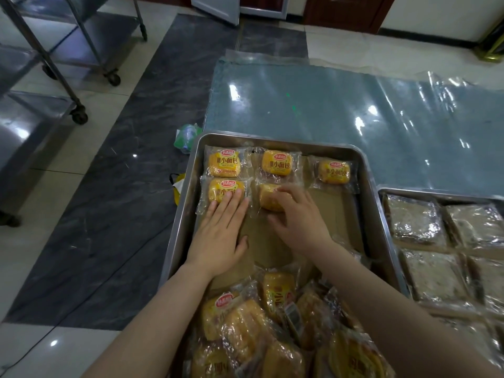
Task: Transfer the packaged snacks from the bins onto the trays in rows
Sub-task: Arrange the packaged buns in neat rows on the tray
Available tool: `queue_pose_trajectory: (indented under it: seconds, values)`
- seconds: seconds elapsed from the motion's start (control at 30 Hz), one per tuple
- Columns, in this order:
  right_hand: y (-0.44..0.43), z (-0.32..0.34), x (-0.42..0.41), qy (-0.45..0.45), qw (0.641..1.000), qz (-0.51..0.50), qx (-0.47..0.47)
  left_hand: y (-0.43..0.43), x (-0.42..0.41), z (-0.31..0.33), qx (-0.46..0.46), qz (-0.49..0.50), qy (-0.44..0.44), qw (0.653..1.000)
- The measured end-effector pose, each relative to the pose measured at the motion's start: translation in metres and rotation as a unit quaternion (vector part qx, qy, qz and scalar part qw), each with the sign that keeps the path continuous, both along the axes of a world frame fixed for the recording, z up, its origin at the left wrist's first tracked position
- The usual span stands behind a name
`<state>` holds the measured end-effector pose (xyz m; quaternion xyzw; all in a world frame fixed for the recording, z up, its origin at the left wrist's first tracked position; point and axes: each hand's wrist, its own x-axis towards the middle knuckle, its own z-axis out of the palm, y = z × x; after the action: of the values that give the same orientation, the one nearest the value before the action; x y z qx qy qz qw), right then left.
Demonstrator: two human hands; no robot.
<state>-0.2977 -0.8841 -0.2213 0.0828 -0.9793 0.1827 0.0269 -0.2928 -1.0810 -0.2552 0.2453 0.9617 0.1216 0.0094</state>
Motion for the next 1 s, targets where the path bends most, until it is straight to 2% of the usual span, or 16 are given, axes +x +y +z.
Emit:
queue_pose_trajectory:
  seconds: [0.07, 0.13, 0.2, 0.27, 0.4, 0.53, 0.63, 0.7, 0.83, 1.0]
  values:
    - [0.010, 0.008, 0.011, -0.046, 0.998, -0.006, -0.031, 0.000, 0.001, 0.000, -0.001, 0.004, 0.005, 1.000]
    - [0.020, 0.016, 0.023, -0.201, 0.978, 0.034, -0.049, 0.001, 0.001, 0.001, -0.002, 0.000, 0.009, 1.000]
    - [0.025, 0.022, 0.034, -0.336, 0.936, 0.097, -0.021, 0.001, 0.002, 0.001, -0.007, -0.004, 0.012, 1.000]
    - [0.027, 0.025, 0.040, -0.365, 0.922, 0.125, 0.006, 0.001, 0.003, 0.001, -0.005, -0.005, 0.011, 1.000]
    - [0.033, 0.034, 0.041, -0.312, 0.948, 0.056, -0.029, -0.001, 0.003, 0.002, 0.009, -0.001, 0.004, 1.000]
    - [0.049, 0.039, 0.039, -0.242, 0.959, -0.070, -0.126, 0.000, 0.002, 0.001, 0.013, 0.004, 0.007, 1.000]
    - [0.064, 0.043, 0.039, -0.156, 0.935, -0.183, -0.261, 0.000, 0.002, 0.002, 0.020, 0.001, 0.015, 1.000]
    - [0.077, 0.045, 0.037, -0.093, 0.919, -0.239, -0.298, 0.000, 0.003, 0.002, 0.025, -0.004, 0.020, 0.999]
    - [0.102, 0.052, 0.018, 0.001, 0.914, -0.298, -0.277, 0.000, 0.003, 0.000, 0.012, -0.005, 0.024, 1.000]
    - [0.105, 0.054, -0.022, 0.039, 0.943, -0.242, -0.225, 0.000, 0.002, -0.003, 0.011, 0.003, 0.021, 1.000]
